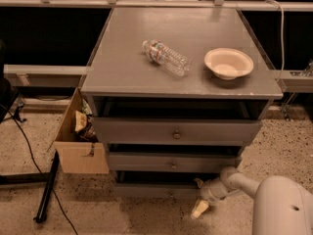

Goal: Open bottom drawer

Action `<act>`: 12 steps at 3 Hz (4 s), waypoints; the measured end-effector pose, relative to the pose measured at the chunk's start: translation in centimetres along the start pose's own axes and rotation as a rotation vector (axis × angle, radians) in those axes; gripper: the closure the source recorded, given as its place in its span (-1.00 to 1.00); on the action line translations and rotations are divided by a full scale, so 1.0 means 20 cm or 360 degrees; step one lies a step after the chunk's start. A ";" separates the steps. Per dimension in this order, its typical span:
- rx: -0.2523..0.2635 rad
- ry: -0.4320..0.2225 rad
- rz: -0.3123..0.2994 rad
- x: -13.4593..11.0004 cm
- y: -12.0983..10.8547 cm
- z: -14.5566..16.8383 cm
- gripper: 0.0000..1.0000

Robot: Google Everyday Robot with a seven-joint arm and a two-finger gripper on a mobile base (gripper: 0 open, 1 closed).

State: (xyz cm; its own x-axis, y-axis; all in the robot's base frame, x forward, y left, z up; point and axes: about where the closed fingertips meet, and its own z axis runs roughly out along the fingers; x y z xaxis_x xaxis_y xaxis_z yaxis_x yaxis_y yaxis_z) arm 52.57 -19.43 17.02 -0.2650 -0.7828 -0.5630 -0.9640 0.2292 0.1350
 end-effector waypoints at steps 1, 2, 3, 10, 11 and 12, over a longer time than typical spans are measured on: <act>-0.0046 0.0034 0.0039 0.04 0.05 -0.03 -1.00; -0.0091 0.0066 0.0070 0.06 0.09 -0.04 -1.00; -0.0097 0.0068 0.0072 0.06 0.09 -0.03 -1.00; -0.0526 0.0409 0.0469 0.28 0.49 -0.28 -1.00; -0.0579 0.0404 0.0491 0.27 0.54 -0.34 -1.00; -0.0592 0.0403 0.0495 0.27 0.55 -0.35 -1.00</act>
Offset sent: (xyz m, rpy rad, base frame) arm -0.0245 -0.0185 0.0059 -0.0424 0.1146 0.0006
